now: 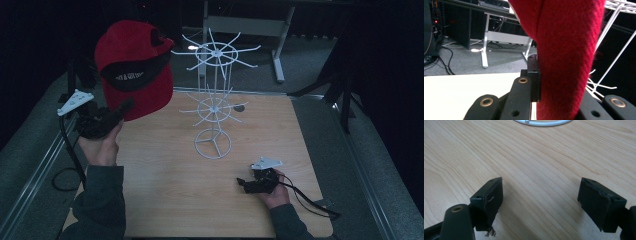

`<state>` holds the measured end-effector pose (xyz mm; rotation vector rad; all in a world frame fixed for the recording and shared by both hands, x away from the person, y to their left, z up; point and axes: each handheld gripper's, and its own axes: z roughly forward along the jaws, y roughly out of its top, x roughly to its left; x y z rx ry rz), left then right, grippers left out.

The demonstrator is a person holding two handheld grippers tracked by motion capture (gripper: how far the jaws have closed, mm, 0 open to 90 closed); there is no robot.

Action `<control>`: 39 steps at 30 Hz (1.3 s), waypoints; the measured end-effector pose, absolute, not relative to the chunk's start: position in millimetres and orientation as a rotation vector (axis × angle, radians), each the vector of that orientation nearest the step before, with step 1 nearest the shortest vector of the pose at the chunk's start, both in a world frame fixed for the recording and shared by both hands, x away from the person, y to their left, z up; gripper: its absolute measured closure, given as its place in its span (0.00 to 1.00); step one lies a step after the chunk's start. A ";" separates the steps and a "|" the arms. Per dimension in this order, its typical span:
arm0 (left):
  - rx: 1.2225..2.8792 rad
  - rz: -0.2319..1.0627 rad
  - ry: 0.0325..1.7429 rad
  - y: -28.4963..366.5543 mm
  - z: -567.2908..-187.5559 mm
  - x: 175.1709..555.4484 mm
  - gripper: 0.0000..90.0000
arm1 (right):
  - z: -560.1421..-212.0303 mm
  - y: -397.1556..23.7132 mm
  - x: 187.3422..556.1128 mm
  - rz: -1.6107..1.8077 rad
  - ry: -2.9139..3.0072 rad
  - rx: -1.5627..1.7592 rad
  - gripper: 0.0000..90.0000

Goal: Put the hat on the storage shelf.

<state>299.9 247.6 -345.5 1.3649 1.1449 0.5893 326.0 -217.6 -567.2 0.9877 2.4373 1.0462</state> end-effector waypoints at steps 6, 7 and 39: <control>1.362 0.588 1.130 246.2 -343.7 296.0 0.95 | -567.2 -217.6 326.0 1.045 2.438 0.988 0.22; 1.358 0.588 1.128 245.7 -343.4 295.3 0.95 | -567.1 -217.6 326.0 1.045 2.439 0.988 0.22; 1.363 0.596 1.082 239.5 -336.0 283.9 0.95 | -567.1 -217.7 326.1 1.046 2.439 0.985 0.22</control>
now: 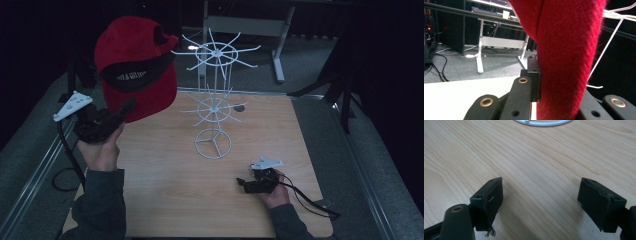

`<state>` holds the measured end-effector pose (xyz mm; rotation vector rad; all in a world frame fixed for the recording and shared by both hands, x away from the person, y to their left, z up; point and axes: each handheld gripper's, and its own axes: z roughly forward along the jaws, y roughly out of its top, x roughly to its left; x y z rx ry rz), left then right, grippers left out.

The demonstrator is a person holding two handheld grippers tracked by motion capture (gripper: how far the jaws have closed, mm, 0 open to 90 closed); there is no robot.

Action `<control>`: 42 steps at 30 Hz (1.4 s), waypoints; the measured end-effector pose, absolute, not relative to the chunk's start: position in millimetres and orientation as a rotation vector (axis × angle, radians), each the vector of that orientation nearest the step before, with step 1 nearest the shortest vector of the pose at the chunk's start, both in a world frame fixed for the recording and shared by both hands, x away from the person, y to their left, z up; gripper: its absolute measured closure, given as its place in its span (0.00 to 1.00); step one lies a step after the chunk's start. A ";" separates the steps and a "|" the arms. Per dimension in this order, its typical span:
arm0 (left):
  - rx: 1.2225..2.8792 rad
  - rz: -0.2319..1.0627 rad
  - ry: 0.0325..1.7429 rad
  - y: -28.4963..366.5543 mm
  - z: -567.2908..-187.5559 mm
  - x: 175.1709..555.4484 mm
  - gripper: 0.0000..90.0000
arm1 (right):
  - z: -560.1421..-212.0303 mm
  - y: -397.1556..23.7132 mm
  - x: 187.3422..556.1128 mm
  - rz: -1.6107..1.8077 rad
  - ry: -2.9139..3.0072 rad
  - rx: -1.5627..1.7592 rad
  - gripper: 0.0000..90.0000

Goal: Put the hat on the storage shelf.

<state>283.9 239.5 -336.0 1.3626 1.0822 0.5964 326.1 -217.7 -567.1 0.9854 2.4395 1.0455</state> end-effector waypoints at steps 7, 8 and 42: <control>1.365 0.593 1.078 237.8 -336.3 282.9 0.95 | -567.1 -217.7 326.1 1.046 2.439 0.986 0.22; 1.366 0.596 1.076 237.5 -336.3 282.8 0.95 | -567.1 -217.7 326.1 1.046 2.439 0.986 0.22; 1.391 0.530 1.058 220.8 -370.9 282.6 0.94 | -567.2 -217.7 326.2 1.046 2.439 0.984 0.22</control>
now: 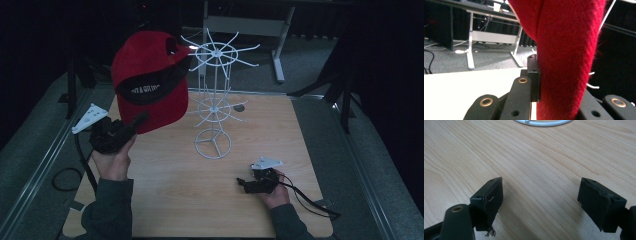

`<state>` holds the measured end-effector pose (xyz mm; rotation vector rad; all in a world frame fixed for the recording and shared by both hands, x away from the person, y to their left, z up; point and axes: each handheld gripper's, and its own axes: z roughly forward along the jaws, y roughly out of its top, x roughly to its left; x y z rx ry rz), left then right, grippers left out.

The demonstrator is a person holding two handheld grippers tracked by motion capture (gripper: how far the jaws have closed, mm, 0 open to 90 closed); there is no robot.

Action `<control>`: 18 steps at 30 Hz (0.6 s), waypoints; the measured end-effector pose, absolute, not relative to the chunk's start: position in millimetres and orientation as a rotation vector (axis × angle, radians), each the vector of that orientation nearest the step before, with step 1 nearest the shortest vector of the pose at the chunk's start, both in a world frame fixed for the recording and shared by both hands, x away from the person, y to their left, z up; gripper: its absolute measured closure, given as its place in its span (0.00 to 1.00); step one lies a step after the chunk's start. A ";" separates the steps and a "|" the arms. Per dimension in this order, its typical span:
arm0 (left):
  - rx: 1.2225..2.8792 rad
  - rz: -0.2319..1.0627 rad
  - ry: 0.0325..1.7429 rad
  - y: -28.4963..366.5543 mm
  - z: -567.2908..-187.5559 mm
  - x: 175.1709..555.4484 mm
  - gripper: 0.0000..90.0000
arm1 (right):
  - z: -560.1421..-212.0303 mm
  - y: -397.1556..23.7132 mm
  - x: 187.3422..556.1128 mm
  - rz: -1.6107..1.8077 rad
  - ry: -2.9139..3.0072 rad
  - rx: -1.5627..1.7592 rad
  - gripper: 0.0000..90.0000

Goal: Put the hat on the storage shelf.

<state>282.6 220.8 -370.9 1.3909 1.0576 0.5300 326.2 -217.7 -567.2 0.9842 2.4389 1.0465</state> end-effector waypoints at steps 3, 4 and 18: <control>1.393 0.521 1.069 220.1 -379.0 284.0 0.94 | -567.1 -217.6 326.1 1.047 2.439 0.986 0.22; 1.393 0.518 1.070 219.8 -381.0 284.3 0.94 | -567.1 -217.6 326.1 1.047 2.439 0.987 0.22; 1.424 0.503 1.106 214.5 -415.2 291.0 0.94 | -567.2 -217.5 326.1 1.048 2.438 0.987 0.22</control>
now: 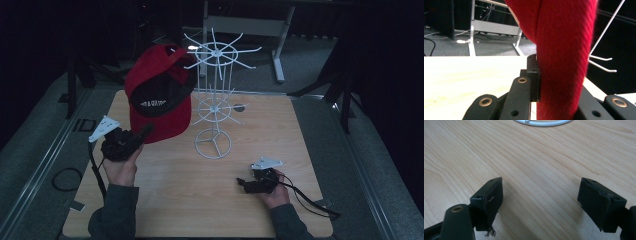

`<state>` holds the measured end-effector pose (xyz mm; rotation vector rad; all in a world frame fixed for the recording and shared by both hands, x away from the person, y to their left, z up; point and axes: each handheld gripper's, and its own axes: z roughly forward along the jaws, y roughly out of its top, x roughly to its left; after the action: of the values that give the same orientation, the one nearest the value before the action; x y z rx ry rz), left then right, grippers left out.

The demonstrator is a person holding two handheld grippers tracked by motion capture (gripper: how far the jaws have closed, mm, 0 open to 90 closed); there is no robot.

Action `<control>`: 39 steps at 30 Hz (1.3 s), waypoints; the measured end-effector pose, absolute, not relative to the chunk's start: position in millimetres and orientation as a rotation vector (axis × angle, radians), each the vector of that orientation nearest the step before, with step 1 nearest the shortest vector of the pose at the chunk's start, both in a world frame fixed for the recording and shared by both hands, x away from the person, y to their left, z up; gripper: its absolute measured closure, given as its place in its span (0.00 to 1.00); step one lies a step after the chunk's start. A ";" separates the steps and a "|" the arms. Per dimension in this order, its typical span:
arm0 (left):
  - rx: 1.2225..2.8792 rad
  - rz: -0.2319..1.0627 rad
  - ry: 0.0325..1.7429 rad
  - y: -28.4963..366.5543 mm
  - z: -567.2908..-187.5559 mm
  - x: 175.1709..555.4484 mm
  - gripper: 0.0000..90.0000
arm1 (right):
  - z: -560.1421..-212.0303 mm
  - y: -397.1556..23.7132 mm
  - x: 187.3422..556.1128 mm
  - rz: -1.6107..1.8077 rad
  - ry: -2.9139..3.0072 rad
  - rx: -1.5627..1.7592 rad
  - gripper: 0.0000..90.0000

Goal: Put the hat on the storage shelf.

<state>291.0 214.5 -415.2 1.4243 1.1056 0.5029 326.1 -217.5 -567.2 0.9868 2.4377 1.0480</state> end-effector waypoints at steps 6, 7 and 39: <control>1.453 0.500 1.125 211.0 -425.7 292.6 0.93 | -567.2 -217.6 326.1 1.048 2.440 0.985 0.22; 1.455 0.499 1.123 210.7 -426.5 292.6 0.92 | -567.2 -217.5 326.0 1.049 2.439 0.988 0.22; 1.442 0.637 1.317 224.1 -436.0 290.7 0.17 | -567.2 -217.5 325.7 1.047 2.437 0.989 0.22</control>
<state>290.7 224.1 -436.0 1.4416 1.3169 0.6368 325.7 -217.5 -567.2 0.9889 2.4370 1.0473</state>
